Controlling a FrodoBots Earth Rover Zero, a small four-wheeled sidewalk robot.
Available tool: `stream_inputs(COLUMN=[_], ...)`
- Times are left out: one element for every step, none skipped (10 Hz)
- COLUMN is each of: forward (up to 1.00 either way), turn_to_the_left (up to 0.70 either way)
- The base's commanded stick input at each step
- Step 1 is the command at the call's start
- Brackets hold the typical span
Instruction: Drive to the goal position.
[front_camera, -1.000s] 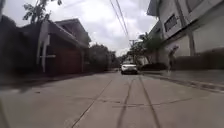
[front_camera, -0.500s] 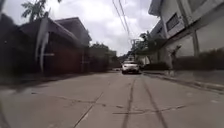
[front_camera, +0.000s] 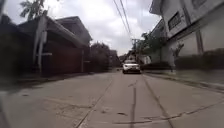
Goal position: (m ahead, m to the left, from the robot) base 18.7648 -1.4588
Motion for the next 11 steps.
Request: stream_inputs(forward=[0.50,0.50,0.50,0.50,0.50,0.50,0.50,0.50,0.50,0.50,0.50], turn_to_the_left=[0.00,0.00,0.00,0.00,0.00,0.00,0.00,0.00,0.00,0.00,0.00])
